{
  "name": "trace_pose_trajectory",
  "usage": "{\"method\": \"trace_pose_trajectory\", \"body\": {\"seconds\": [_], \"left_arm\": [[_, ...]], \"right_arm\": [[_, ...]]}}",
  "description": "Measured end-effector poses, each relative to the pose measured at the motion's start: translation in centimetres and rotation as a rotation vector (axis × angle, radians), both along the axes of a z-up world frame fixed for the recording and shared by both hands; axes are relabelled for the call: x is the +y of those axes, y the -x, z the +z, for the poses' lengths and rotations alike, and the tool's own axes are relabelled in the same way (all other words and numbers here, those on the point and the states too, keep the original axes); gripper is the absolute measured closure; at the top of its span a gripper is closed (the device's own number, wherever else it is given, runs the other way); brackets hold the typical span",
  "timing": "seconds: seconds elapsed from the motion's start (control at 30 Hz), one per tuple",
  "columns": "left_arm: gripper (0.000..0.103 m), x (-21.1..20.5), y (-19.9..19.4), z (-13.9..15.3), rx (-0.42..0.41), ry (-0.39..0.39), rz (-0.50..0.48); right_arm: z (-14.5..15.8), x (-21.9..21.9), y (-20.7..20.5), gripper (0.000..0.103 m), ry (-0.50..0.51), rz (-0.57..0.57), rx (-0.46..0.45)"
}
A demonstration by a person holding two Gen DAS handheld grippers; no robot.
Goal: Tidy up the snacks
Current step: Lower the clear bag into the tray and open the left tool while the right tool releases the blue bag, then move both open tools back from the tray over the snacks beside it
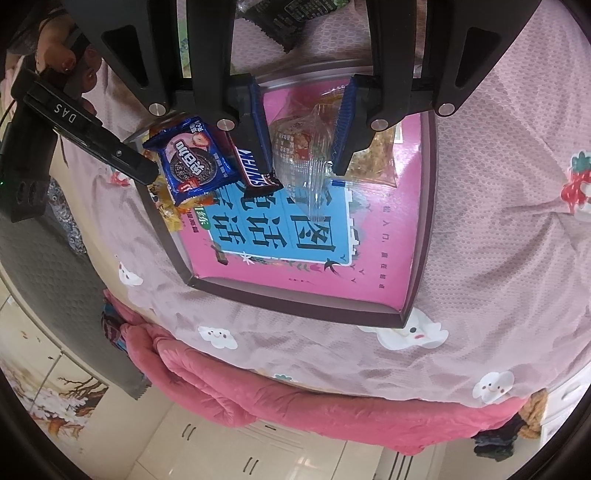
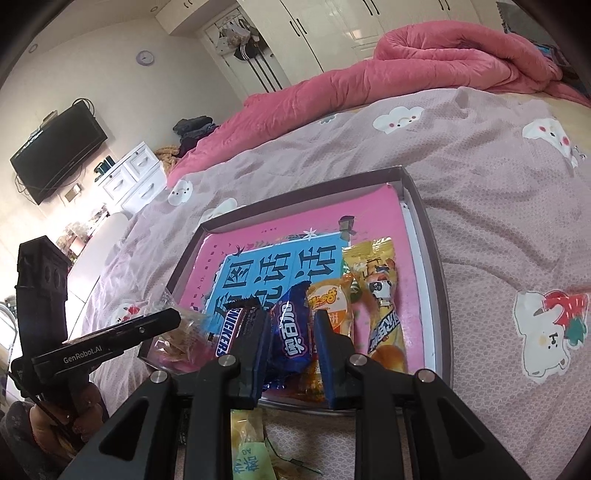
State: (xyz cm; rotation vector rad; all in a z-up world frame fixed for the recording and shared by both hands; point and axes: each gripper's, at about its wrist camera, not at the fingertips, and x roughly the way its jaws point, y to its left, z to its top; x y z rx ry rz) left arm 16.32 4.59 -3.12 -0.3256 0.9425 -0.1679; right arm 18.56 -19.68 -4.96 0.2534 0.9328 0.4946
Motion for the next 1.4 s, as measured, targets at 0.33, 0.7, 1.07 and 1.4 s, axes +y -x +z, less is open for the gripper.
{"method": "trace_pose_trajectory", "body": {"seconds": [0.33,0.7,1.07,1.4], "left_arm": [[0.058,0.1,0.2,0.0,0.007,-0.018,0.015],[0.05,0.5,0.8,1.7,-0.035,-0.012,0.018],[0.03,0.6,1.6,3.6,-0.085,-0.024,0.021],[0.027,0.8,2.3,4.2,-0.087,-0.027,0.03]], "right_arm": [[0.2,-0.1,0.0,0.078,0.002,0.001,-0.009],[1.3,0.1,0.7,0.075,-0.007,0.018,-0.06],[2.5,0.7,1.4,0.069,-0.01,0.053,-0.116],[3.2,0.1,2.0,0.062,-0.039,0.062,-0.134]]}}
